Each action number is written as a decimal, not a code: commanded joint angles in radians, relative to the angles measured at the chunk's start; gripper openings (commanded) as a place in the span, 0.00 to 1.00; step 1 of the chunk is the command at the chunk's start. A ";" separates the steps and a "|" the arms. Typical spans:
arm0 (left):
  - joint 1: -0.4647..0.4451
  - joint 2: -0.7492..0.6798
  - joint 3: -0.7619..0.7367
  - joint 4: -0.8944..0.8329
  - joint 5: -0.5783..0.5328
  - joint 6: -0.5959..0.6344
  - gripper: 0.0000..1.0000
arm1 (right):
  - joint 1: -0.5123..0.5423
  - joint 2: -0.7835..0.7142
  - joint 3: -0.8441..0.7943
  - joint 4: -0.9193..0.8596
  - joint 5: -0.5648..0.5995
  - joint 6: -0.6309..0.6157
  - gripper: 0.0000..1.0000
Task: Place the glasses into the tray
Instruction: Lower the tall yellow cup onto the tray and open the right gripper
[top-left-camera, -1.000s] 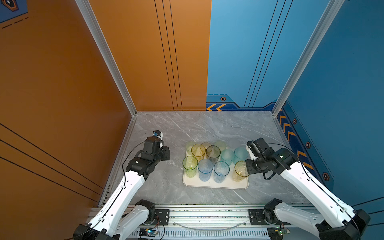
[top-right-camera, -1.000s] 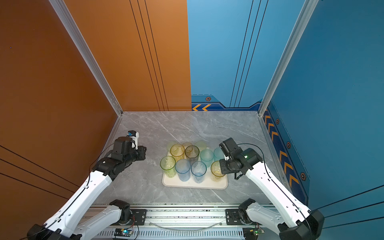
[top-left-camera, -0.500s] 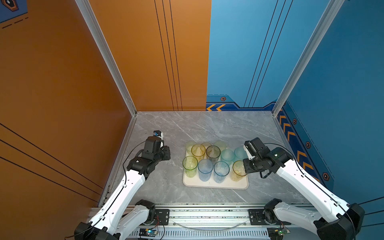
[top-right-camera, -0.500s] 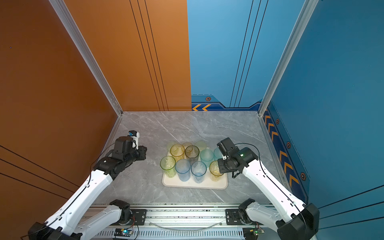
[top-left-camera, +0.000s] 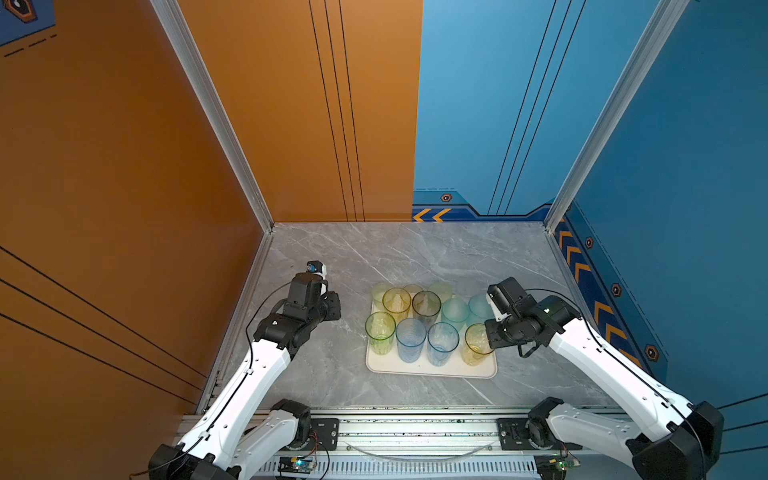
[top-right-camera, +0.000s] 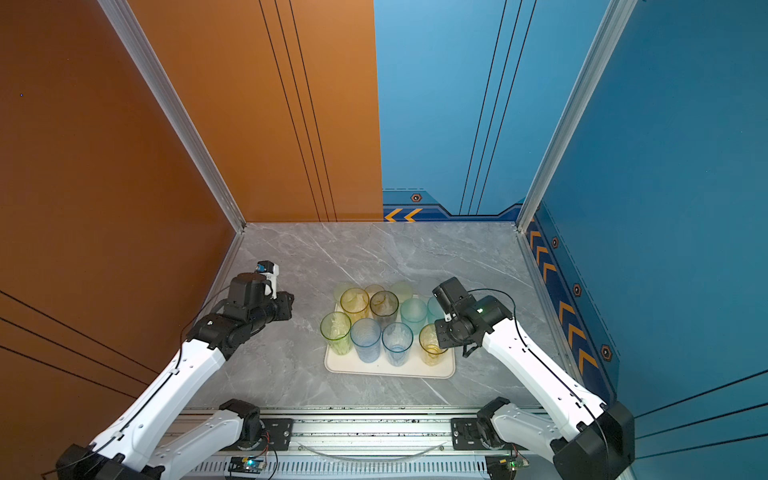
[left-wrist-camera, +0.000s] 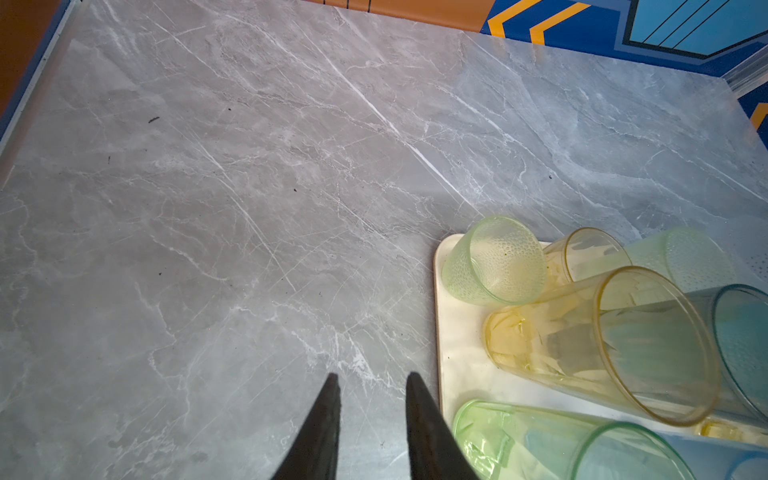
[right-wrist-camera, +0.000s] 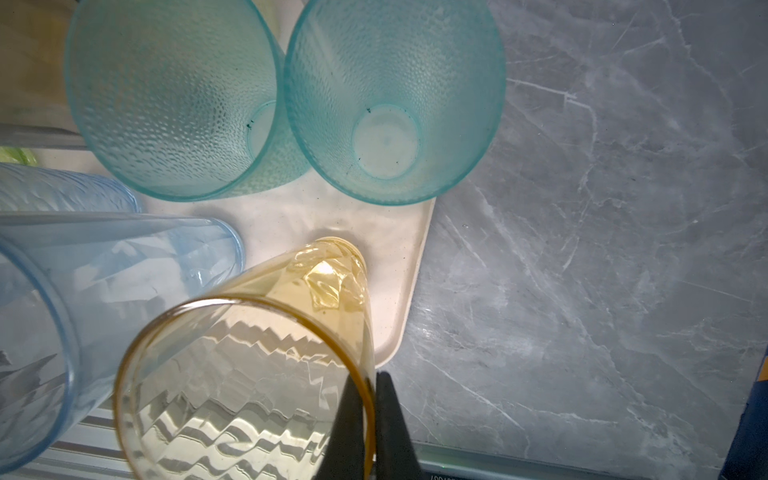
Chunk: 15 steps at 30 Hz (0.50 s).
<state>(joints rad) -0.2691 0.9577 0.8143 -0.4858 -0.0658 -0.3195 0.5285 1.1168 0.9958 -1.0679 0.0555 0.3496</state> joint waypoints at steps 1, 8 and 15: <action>0.004 0.003 0.013 0.007 0.017 -0.002 0.29 | -0.011 0.000 -0.013 0.028 -0.006 0.020 0.00; 0.004 0.003 0.012 0.007 0.017 -0.001 0.30 | -0.030 0.001 -0.030 0.042 -0.020 0.016 0.02; 0.004 0.003 0.013 0.007 0.015 -0.001 0.30 | -0.032 -0.003 -0.031 0.043 -0.029 0.015 0.09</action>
<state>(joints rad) -0.2691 0.9577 0.8143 -0.4854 -0.0658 -0.3195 0.5030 1.1168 0.9821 -1.0351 0.0437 0.3492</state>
